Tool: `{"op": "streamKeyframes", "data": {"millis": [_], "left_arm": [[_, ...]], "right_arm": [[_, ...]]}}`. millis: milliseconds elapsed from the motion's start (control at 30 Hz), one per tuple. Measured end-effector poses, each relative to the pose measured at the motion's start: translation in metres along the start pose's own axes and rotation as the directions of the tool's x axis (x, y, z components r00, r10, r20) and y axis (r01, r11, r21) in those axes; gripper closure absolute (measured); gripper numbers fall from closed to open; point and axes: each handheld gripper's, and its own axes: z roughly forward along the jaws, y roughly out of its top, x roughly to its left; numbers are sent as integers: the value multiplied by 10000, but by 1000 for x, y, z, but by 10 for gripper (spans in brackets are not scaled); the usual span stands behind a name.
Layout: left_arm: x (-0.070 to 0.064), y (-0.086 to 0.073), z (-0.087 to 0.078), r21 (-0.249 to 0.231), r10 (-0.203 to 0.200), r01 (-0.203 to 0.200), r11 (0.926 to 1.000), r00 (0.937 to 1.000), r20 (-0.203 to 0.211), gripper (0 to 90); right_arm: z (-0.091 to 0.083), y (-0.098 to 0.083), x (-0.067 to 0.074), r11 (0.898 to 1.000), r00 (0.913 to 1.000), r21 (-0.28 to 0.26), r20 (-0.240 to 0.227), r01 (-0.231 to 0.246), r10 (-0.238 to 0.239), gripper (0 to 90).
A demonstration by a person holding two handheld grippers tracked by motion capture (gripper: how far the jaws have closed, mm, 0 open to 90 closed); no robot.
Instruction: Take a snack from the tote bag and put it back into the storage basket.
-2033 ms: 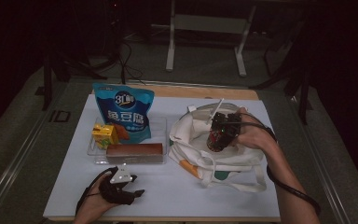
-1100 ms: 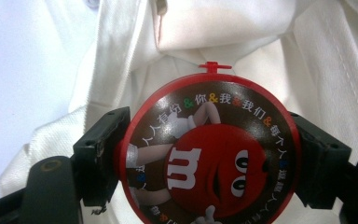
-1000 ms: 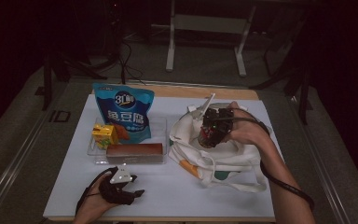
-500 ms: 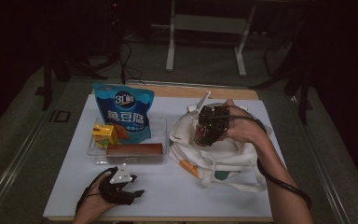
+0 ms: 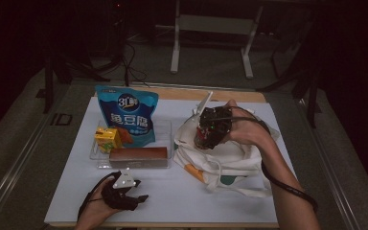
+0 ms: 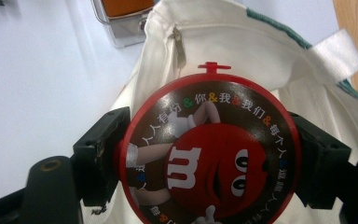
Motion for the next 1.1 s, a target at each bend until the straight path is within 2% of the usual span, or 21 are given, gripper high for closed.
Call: {"op": "streamKeyframes", "data": {"millis": [567, 867, 1100], "left_arm": [[0, 0, 0, -4, -24, 24, 10000, 10000, 26, 387], [0, 0, 0, -16, -21, 21, 10000, 10000, 20, 387], [1, 0, 0, -4, -17, 17, 10000, 10000, 14, 387]], "right_arm": [[2, 17, 7, 9989, 9992, -294, -165, 356, -361, 234], [4, 34, 14, 9965, 9970, -423, -243, 719, -730, 234], [5, 42, 18, 9952, 9960, -517, -300, 831, -847, 234]]}}
